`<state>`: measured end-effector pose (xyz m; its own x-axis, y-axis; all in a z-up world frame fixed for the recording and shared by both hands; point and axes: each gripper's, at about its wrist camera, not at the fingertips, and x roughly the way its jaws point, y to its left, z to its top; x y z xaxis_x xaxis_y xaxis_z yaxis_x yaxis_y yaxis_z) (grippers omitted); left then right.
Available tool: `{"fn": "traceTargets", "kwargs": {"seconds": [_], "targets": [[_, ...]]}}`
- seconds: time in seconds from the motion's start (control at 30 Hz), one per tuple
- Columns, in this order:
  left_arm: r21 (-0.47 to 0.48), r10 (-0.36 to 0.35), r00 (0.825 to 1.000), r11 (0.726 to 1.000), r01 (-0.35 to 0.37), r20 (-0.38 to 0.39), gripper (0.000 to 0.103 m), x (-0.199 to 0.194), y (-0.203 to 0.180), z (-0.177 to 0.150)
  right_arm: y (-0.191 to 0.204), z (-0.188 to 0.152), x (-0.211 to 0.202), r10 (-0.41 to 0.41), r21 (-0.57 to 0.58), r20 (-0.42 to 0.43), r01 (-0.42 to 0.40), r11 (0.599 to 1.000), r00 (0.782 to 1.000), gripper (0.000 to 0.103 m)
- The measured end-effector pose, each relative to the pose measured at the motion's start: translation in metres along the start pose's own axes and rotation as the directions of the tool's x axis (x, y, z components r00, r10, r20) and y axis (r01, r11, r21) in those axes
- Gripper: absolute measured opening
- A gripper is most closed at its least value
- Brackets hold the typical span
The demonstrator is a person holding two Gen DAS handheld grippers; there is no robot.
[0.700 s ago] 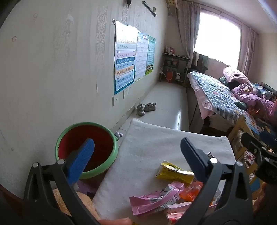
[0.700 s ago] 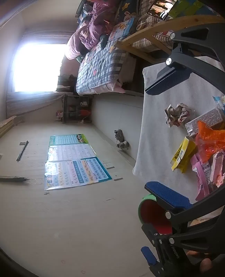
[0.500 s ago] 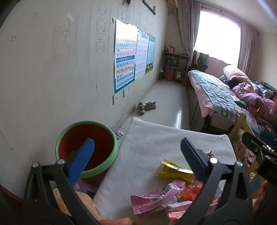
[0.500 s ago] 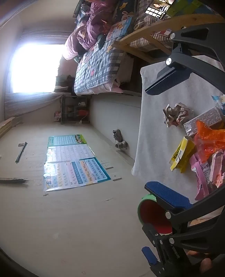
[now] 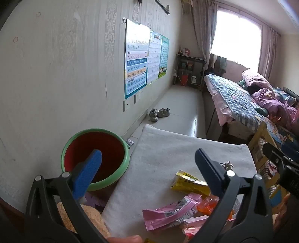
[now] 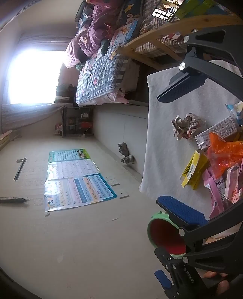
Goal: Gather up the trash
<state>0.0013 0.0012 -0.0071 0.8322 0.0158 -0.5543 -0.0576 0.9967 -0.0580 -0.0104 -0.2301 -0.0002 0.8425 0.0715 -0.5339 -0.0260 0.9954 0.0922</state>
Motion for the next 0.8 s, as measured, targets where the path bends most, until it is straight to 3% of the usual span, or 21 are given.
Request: {"fn": "traceTargets", "kwargs": {"seconds": [0.8], "targets": [[0.014, 0.008, 1.0, 1.0, -0.009, 0.005, 0.098, 0.0023, 0.0008, -0.0055, -0.0028, -0.0057, 0.0052, -0.007, -0.003, -0.031, 0.007, 1.0, 1.0, 0.096]]}}
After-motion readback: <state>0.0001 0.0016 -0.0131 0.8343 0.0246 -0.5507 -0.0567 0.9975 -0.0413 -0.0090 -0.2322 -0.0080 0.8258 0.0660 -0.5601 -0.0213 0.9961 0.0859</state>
